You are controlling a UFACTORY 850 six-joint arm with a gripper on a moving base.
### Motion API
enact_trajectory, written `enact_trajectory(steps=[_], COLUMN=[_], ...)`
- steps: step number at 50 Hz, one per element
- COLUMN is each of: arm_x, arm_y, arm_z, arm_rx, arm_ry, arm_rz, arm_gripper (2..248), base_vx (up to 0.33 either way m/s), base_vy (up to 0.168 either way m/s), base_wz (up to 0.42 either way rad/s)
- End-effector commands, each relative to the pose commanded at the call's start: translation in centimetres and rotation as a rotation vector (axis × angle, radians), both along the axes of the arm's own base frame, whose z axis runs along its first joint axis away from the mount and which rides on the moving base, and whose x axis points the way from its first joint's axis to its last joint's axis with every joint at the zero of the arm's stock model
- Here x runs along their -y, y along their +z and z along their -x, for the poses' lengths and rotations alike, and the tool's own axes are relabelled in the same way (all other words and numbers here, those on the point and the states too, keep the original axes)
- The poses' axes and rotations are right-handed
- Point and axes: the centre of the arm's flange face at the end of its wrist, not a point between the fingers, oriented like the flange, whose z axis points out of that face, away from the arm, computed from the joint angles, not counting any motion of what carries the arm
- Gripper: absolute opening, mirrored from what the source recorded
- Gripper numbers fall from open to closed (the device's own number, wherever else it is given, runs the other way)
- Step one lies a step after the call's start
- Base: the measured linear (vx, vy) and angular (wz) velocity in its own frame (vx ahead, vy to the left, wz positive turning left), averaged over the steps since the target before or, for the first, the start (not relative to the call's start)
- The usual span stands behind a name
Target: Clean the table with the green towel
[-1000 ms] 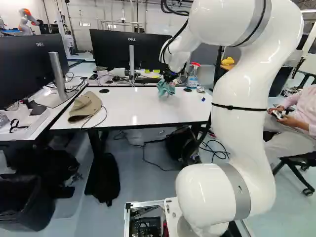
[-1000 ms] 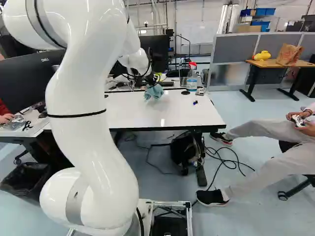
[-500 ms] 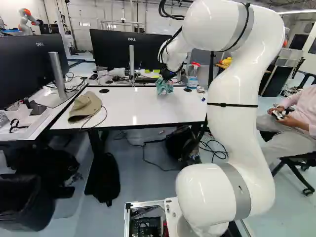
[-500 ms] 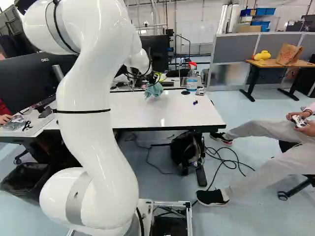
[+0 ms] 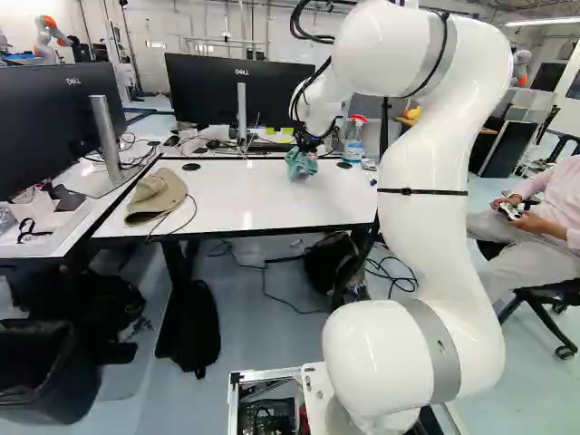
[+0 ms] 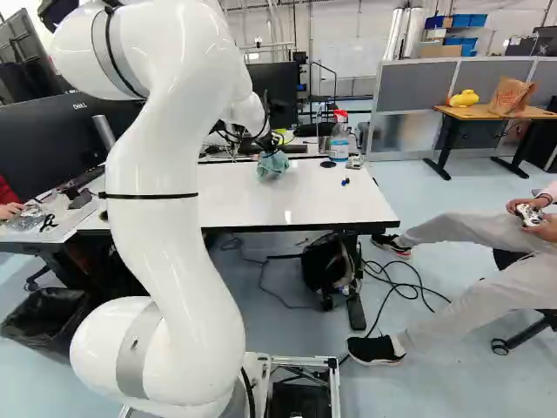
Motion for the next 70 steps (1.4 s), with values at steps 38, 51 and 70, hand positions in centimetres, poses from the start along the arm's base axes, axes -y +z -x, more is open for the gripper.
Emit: enact_trajectory(steps=[38, 51, 70], arm_x=[0.0, 0.0, -0.1], arm_y=[-4.1, -4.1, -4.4], arm_z=[-0.9, -0.9, -0.6], arm_rx=[-0.057, -0.059, -0.102], arm_ry=[0.000, 0.000, 0.007], arm_rz=[-0.001, -0.001, -0.008], arm_gripper=[23, 23, 23], base_vx=[0.000, 0.000, 0.000], base_vy=[0.000, 0.000, 0.000], base_wz=[0.000, 0.000, 0.000])
